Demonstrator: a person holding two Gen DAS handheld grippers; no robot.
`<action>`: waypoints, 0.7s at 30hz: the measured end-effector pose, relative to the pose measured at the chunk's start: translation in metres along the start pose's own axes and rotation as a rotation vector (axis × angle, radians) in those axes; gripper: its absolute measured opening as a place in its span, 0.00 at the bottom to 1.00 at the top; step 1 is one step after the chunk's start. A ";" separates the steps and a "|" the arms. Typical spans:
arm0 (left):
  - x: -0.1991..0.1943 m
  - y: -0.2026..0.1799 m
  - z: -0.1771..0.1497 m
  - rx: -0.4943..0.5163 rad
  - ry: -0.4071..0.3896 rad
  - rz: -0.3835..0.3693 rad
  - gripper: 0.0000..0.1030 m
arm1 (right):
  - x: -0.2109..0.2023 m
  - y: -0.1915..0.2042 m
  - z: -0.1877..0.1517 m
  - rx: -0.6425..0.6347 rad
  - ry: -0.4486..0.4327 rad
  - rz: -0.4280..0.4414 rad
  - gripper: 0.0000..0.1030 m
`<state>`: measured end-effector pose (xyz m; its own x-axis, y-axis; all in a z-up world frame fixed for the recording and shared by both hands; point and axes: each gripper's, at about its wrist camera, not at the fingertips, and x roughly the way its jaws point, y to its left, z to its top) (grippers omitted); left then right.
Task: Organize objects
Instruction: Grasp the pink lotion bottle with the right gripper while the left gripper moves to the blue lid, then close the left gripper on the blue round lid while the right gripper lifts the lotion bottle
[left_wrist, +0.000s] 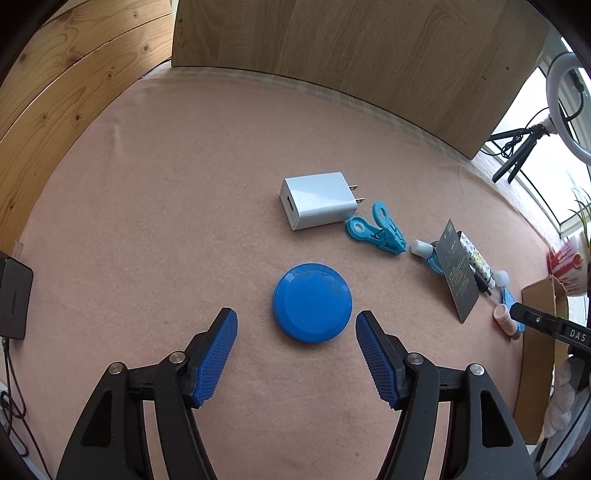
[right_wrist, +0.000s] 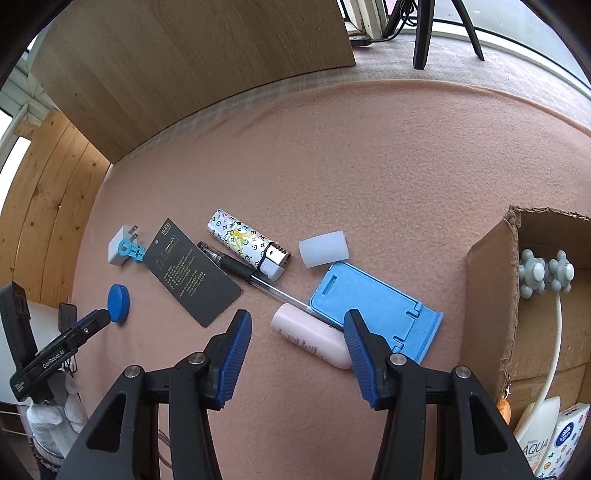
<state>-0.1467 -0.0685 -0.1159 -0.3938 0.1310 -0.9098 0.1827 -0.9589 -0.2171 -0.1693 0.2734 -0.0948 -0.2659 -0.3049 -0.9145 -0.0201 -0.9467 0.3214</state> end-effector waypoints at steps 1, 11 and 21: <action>0.001 -0.001 0.000 0.006 0.001 0.007 0.68 | 0.000 0.001 0.000 -0.006 0.005 0.003 0.45; 0.012 -0.013 0.005 0.066 0.004 0.061 0.68 | 0.004 0.012 -0.007 -0.078 0.063 -0.023 0.38; 0.019 -0.021 0.005 0.103 -0.011 0.097 0.68 | 0.014 0.023 -0.021 -0.131 0.093 -0.024 0.32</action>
<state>-0.1621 -0.0471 -0.1267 -0.3891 0.0342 -0.9206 0.1268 -0.9878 -0.0904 -0.1534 0.2451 -0.1056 -0.1760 -0.2845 -0.9424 0.1023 -0.9574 0.2700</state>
